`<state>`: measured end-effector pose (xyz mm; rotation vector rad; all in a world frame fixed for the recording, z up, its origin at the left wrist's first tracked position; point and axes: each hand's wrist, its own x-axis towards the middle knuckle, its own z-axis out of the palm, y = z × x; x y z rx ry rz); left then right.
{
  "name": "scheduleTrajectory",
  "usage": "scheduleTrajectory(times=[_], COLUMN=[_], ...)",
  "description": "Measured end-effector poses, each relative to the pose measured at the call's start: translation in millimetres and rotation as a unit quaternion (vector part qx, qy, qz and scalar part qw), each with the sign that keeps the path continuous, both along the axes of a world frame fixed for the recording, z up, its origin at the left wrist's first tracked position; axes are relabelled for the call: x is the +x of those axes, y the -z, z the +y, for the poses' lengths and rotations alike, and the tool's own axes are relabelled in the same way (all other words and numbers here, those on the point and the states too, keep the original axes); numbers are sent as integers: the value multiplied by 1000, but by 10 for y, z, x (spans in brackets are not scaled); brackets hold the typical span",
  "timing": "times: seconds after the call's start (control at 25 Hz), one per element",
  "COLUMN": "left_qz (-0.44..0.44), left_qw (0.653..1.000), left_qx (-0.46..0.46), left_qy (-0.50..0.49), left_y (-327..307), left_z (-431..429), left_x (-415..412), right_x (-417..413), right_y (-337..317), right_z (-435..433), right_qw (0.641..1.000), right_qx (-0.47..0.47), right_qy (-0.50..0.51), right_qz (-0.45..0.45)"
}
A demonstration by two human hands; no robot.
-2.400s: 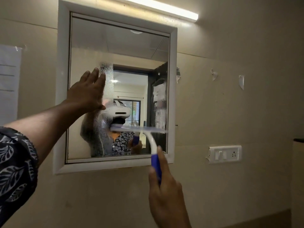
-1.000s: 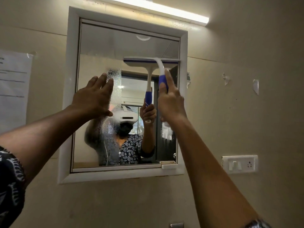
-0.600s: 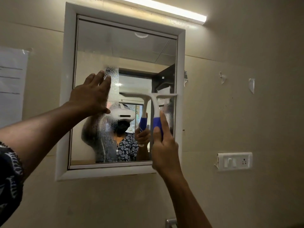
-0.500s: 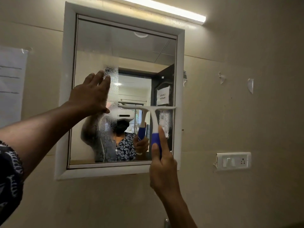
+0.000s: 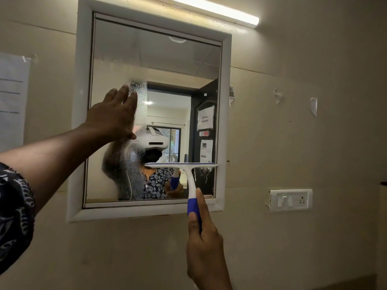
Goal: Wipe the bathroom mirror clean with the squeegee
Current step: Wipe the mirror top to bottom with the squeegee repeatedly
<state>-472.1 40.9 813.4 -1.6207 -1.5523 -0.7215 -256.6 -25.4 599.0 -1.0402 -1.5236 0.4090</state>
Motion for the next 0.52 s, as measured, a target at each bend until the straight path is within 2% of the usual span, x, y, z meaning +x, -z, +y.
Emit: scheduleTrajectory(times=[0.24, 0.4, 0.52], left_qz=[2, 22, 23], left_qw=[1000, 999, 1000], left_qx=[5, 11, 3], left_qy=[-2, -23, -16], left_y=[-7, -14, -28], left_z=[39, 50, -7], left_x=[-12, -16, -3], right_x=[33, 51, 34], right_y=[2, 321, 379], right_z=[-72, -124, -166], right_qw=[999, 990, 986], right_qx=[-34, -112, -135], right_qy=[0, 17, 11], right_qz=[-28, -87, -100])
